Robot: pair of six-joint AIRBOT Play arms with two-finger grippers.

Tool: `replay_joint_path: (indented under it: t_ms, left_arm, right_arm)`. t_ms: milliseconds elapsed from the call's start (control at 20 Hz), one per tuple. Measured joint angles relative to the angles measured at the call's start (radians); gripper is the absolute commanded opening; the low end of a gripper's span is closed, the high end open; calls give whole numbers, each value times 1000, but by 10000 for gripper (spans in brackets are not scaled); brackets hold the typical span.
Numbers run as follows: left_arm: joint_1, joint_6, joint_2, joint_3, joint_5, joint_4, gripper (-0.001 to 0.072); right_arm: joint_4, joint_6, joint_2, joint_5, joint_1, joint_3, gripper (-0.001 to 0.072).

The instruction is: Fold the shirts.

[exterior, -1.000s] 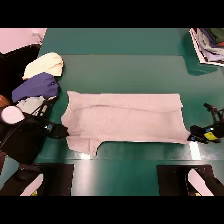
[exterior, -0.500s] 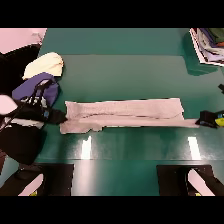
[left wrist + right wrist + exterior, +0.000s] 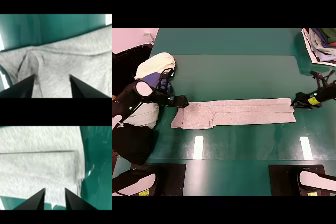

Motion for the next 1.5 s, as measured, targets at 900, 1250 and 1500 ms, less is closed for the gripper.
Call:
replay_joint_path:
  t_ms: [900,1250,1500]
  left_arm:
    - [-51,-14,-51,187,-152,-181,20]
    - [-251,-65,-216,243,-40,-201,19]
    - [-395,-75,-410,392,-18,-224,20]
  right_arm:
    - [359,-186,-213,68,-244,-102,362]
    - [393,-226,-193,69,-130,-1,13]
    - [406,-175,-41,111,6,127,14]
